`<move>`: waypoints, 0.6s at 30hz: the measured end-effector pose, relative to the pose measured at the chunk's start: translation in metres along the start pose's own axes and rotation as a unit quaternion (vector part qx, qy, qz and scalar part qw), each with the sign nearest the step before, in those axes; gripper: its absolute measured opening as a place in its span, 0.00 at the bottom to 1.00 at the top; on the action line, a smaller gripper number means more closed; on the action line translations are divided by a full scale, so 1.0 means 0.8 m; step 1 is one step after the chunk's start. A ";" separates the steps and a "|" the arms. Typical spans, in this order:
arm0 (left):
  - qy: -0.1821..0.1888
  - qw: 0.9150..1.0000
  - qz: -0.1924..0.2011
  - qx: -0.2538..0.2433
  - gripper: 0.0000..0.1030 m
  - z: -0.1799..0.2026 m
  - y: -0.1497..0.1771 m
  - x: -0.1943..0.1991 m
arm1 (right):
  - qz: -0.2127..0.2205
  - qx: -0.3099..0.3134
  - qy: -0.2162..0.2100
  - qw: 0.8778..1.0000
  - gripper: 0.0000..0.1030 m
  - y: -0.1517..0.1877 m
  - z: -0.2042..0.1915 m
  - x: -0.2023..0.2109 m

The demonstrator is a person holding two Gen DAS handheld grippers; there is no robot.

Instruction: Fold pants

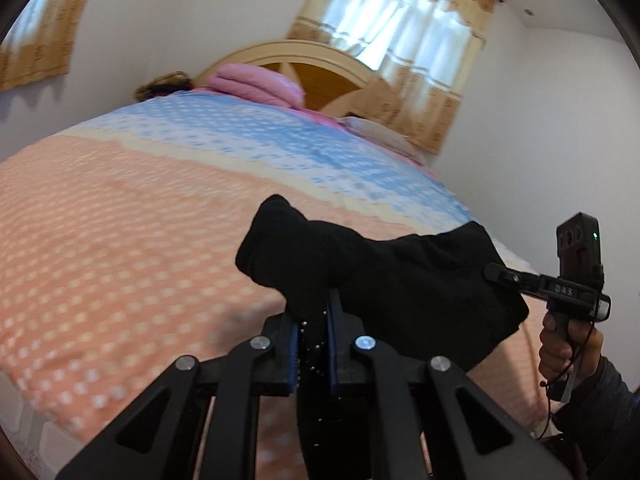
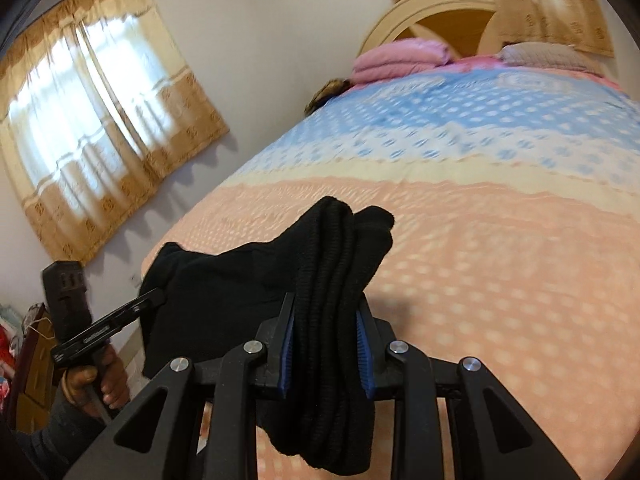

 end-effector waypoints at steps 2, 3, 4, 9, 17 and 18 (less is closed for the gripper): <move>-0.027 1.000 -0.004 -0.005 0.11 -0.016 0.009 -0.001 | -0.010 0.004 0.005 1.000 0.26 0.003 -0.010 -0.034; -0.039 0.999 -0.009 -0.006 0.11 -0.025 0.017 -0.004 | -0.019 -0.003 0.003 1.000 0.26 0.005 -0.010 -0.048; -0.047 0.999 -0.018 -0.004 0.12 -0.033 0.024 -0.010 | -0.032 -0.010 0.002 0.999 0.26 0.009 -0.008 -0.062; -0.101 0.995 -0.027 -0.002 0.50 -0.056 0.051 -0.033 | -0.066 -0.079 -0.019 0.995 0.38 0.027 0.031 -0.088; -0.122 0.992 -0.017 -0.002 0.70 -0.062 0.064 -0.022 | -0.068 -0.100 -0.029 0.992 0.39 0.037 0.041 -0.082; -0.122 0.992 -0.018 0.000 0.70 -0.062 0.065 -0.021 | -0.066 -0.102 -0.029 0.992 0.39 0.036 0.043 -0.082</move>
Point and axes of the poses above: each gripper's, at about its wrist camera, not at the fingertips, and x roughly against the way its jaws point, z to its right, y to its underside, the point moved 5 cm from there along -x, roughly the way its jaws point, and after that the axes turned 14 degrees about y, right-handed, at the moved point
